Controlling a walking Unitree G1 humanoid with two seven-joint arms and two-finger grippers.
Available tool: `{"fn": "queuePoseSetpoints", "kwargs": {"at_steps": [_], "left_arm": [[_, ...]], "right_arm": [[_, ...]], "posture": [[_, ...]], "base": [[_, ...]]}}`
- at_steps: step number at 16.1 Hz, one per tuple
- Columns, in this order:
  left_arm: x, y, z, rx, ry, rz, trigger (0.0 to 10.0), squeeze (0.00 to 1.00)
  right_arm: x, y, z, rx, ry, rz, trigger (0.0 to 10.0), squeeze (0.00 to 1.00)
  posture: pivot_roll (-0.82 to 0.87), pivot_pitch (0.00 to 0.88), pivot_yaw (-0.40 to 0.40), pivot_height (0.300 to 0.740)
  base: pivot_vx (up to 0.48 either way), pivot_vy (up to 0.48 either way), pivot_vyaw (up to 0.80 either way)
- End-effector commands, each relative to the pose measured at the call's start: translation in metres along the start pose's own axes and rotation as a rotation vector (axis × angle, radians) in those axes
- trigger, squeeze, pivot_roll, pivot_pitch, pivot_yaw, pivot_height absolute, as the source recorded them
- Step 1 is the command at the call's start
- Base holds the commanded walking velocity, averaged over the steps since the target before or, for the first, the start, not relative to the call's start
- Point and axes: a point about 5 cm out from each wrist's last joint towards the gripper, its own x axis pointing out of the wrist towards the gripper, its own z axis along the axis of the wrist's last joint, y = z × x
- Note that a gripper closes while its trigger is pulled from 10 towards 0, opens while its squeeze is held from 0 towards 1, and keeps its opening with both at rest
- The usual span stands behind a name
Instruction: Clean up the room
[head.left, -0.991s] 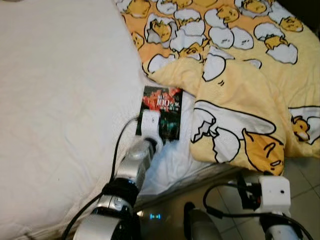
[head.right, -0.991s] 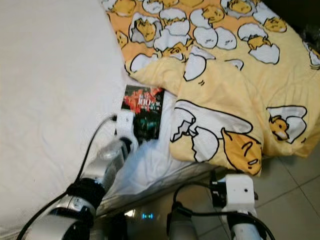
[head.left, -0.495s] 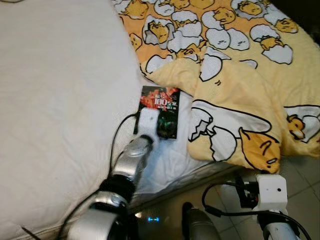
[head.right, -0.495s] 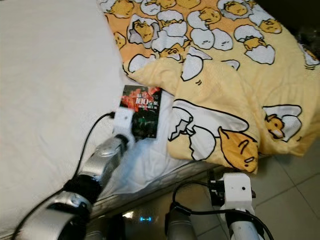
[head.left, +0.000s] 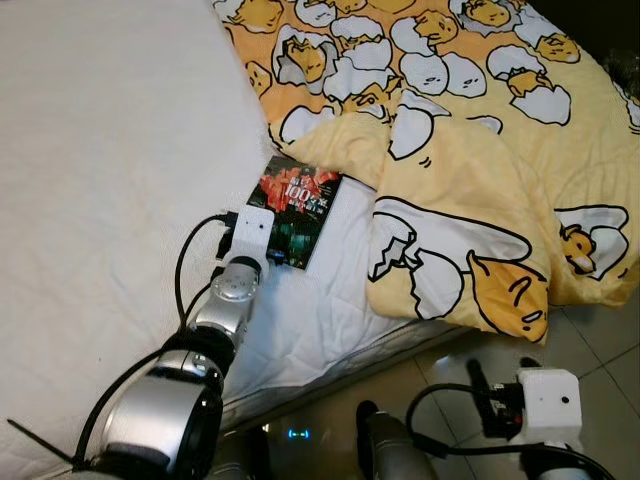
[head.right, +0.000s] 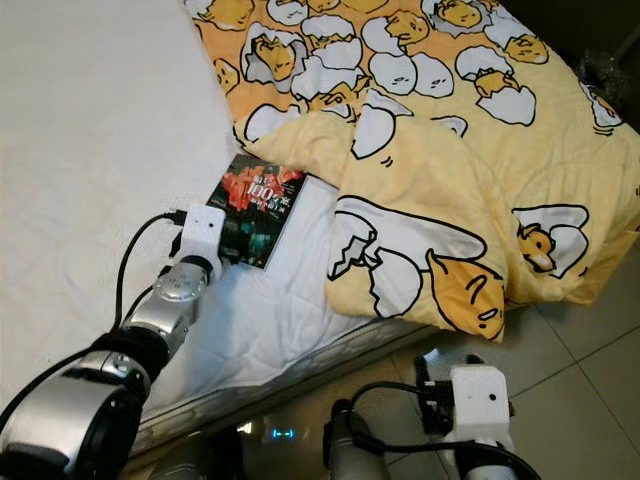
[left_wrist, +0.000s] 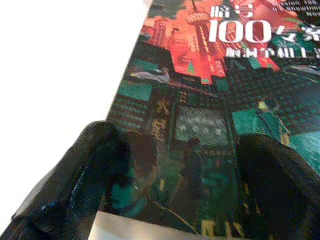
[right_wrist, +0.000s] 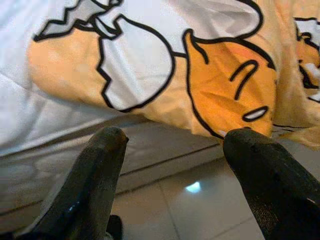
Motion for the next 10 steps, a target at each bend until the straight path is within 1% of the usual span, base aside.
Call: {"fn": "queuePoseSetpoints", "kwargs": {"at_steps": [1, 2, 4, 5, 6, 7, 9, 10], "left_arm": [[0.0, 0.001, -0.002, -0.022, 0.009, 0.016, 10.0, 0.0], [-0.001, -0.002, -0.003, -0.034, 0.015, 0.003, 10.0, 0.0], [-0.005, -0.019, -0.014, -0.069, 0.056, -0.067, 10.0, 0.0], [-0.014, -0.044, -0.029, -0.092, 0.115, -0.17, 10.0, 0.0], [-0.02, -0.059, -0.036, -0.108, 0.142, -0.229, 10.0, 0.0], [-0.031, -0.086, -0.045, -0.144, 0.174, -0.333, 10.0, 0.0], [-0.04, -0.11, -0.046, -0.194, 0.183, -0.422, 10.0, 0.0], [-0.048, -0.126, -0.043, -0.235, 0.181, -0.487, 10.0, 0.0]], "right_arm": [[-0.005, 0.001, -0.001, 0.01, 0.004, 0.008, 10.0, 0.0], [-0.004, 0.001, -0.001, 0.009, 0.007, 0.009, 10.0, 0.0], [-0.003, 0.001, -0.004, 0.005, 0.014, 0.016, 10.0, 0.0], [-0.001, 0.001, -0.004, 0.003, 0.013, 0.021, 10.0, 0.0], [0.001, 0.0, -0.003, 0.001, 0.011, 0.022, 10.0, 0.0], [0.003, -0.001, -0.003, -0.001, 0.006, 0.023, 10.0, 0.0], [0.004, -0.002, -0.003, -0.004, 0.004, 0.023, 10.0, 0.0], [0.004, -0.002, -0.003, -0.007, 0.003, 0.023, 10.0, 0.0]], "posture": [[-0.36, 0.258, -0.032, 0.74], [-0.35, 0.255, -0.032, 0.74], [-0.34, 0.243, -0.03, 0.74], [-0.34, 0.237, -0.029, 0.74], [-0.33, 0.228, -0.028, 0.74], [-0.33, 0.22, -0.027, 0.74], [-0.33, 0.209, -0.026, 0.74], [-0.32, 0.204, -0.023, 0.74]], "base": [[0.0, 0.0, 0.0], [0.0, 0.0, 0.0], [0.0, 0.0, 0.0], [0.0, 0.0, 0.0], [0.0, 0.0, 0.0], [0.0, 0.0, 0.0], [0.0, 0.0, 0.0], [0.0, 0.0, 0.0]]}}
